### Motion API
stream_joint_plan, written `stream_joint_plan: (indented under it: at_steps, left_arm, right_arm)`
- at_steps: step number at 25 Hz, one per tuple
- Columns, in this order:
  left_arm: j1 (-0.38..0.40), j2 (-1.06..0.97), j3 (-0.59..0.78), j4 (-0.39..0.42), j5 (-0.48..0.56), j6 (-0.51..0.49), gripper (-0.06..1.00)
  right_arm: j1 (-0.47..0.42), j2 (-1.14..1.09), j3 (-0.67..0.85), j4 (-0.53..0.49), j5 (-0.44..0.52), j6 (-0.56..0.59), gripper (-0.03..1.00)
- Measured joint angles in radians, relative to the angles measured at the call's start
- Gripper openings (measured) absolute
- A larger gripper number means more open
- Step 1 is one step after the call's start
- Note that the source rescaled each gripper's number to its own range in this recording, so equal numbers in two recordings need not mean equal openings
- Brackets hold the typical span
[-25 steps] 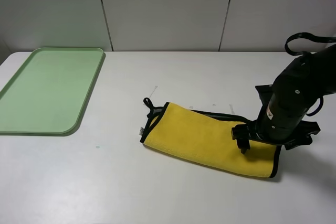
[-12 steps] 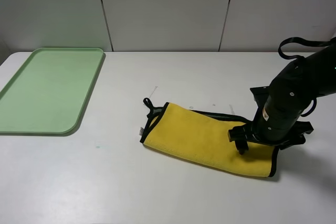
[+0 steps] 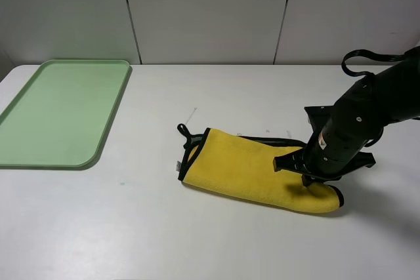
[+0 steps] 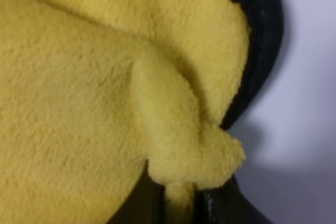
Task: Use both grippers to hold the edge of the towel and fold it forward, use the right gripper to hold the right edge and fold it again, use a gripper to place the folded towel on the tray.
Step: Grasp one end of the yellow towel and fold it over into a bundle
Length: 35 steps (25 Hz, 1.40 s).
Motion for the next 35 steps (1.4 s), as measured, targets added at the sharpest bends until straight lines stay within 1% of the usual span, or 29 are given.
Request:
stream_joint_plan:
  at_steps: [3,6,8,10,14,18,24,27,28,31,35]
  left_arm:
    - [0.000,0.000,0.000,0.000,0.000,0.000,1.00]
    - [0.000,0.000,0.000,0.000,0.000,0.000,1.00]
    - [0.000,0.000,0.000,0.000,0.000,0.000,1.00]
    - [0.000,0.000,0.000,0.000,0.000,0.000,1.00]
    - [0.000,0.000,0.000,0.000,0.000,0.000,1.00]
    - [0.000,0.000,0.000,0.000,0.000,0.000,1.00]
    - [0.000,0.000,0.000,0.000,0.000,0.000,1.00]
    - [0.000,0.000,0.000,0.000,0.000,0.000,1.00]
    - [0.000,0.000,0.000,0.000,0.000,0.000,1.00]
    - [0.000,0.000,0.000,0.000,0.000,0.000,1.00]
    - [0.000,0.000,0.000,0.000,0.000,0.000,1.00]
  right_arm:
    - [0.000,0.000,-0.001,-0.001,-0.001,-0.032,0.13]
    - [0.000,0.002,-0.033,-0.001,0.042,-0.075,0.13]
    - [0.000,0.014,-0.068,-0.003,0.101,-0.110,0.13]
    - [-0.001,0.029,-0.126,-0.018,0.199,-0.157,0.13]
    - [-0.007,0.036,-0.244,-0.036,0.354,-0.238,0.13]
    - [-0.008,0.036,-0.369,-0.079,0.452,-0.272,0.13]
    - [-0.008,0.037,-0.541,-0.208,0.588,-0.312,0.13]
    - [-0.008,0.037,-0.591,-0.249,0.605,-0.353,0.13]
    - [-0.008,0.037,-0.591,-0.249,0.605,-0.353,0.13]
    - [-0.009,0.037,-0.610,-0.308,0.612,-0.436,0.13]
    - [-0.037,0.037,-0.610,-0.342,0.636,-0.453,0.13]
